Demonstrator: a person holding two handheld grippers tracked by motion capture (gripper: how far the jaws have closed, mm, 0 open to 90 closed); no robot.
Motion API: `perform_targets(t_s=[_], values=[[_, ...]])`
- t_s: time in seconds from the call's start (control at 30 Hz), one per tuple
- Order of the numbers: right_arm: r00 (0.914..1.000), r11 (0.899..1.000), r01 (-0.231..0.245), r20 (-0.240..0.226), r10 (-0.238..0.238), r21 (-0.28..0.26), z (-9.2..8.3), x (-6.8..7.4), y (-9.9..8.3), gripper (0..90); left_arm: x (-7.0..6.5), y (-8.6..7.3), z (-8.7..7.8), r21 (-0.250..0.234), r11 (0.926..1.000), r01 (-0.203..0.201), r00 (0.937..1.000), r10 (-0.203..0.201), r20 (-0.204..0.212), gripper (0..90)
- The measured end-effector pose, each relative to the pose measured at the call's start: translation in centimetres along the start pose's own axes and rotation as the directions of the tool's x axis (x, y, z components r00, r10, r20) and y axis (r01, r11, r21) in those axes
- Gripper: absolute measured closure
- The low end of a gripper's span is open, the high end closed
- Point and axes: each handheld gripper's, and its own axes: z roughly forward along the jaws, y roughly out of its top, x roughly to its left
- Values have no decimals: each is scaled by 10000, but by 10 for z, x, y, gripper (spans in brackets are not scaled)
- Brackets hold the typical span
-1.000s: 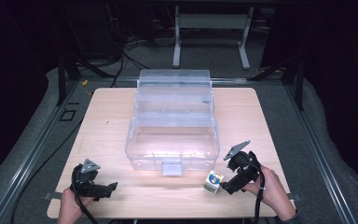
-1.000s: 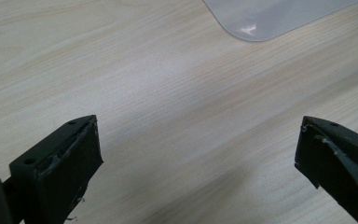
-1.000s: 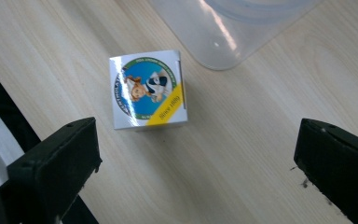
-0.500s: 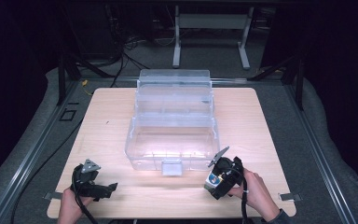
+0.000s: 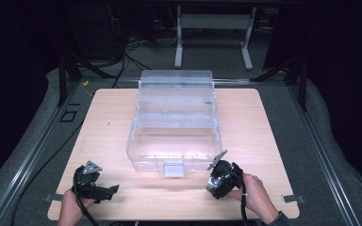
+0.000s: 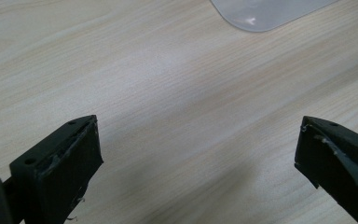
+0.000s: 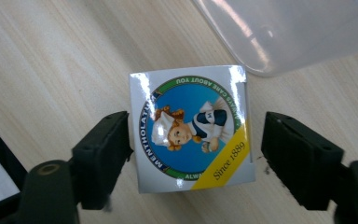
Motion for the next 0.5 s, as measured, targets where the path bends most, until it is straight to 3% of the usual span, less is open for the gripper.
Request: perform_targets(t_s=[0.23,0.5], values=[[9999,10000,35,-168,-34,17,0,0,0,398,-1,0,1,58,10000,20,10000,-20,-1,5],[9996,9998,211,-164,-211,0,-1,1,0,450,0,0,2,172,9998,-50,10000,50,-10,8]])
